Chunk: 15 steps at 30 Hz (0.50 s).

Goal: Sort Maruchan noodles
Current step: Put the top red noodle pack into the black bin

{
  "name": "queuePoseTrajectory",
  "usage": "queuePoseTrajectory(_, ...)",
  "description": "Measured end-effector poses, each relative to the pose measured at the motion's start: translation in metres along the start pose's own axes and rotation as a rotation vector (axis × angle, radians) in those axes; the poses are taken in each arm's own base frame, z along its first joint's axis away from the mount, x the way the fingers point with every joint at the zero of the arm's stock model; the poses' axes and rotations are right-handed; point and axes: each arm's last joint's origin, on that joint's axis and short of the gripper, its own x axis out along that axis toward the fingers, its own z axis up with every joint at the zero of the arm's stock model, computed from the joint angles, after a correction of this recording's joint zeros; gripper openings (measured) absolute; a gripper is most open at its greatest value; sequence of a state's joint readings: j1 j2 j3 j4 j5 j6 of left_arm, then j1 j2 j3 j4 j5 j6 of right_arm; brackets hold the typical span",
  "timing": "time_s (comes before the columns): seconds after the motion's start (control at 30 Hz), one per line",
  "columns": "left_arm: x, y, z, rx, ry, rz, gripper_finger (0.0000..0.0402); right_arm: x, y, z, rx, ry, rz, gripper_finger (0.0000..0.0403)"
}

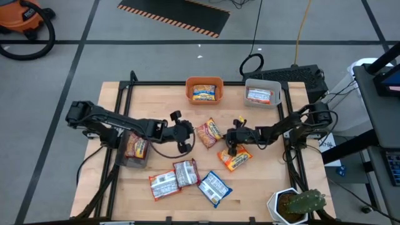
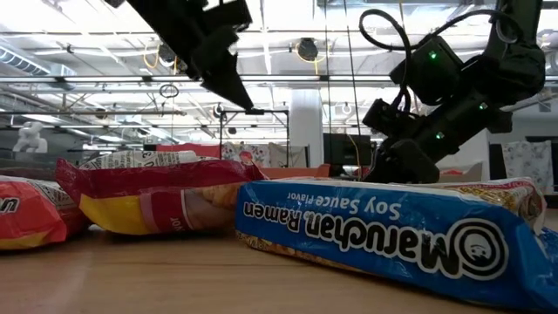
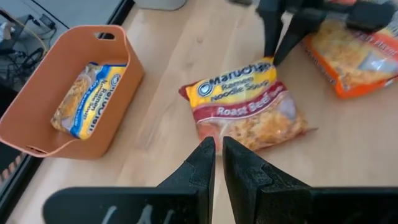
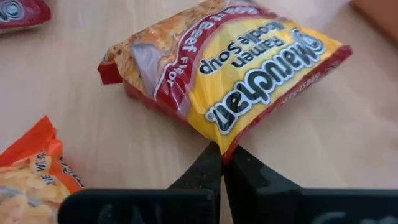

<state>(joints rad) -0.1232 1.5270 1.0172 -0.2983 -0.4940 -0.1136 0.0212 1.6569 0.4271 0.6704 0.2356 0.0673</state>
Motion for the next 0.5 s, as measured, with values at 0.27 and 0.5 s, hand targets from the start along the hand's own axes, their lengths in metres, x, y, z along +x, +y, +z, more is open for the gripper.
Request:
queuePoseTrajectory(0.27, 0.012, 0.011, 0.000, -0.039, 0.028, -0.054, 0.0037, -0.016, 0.007, 0.009, -0.100, -0.022, -0.129, 0.0001)
queuePoseTrajectory(0.5, 0.014, 0.012, 0.000, -0.071, 0.040, -0.156, 0.0037, -0.028, 0.020, 0.014, -0.277, -0.061, -0.213, 0.0000)
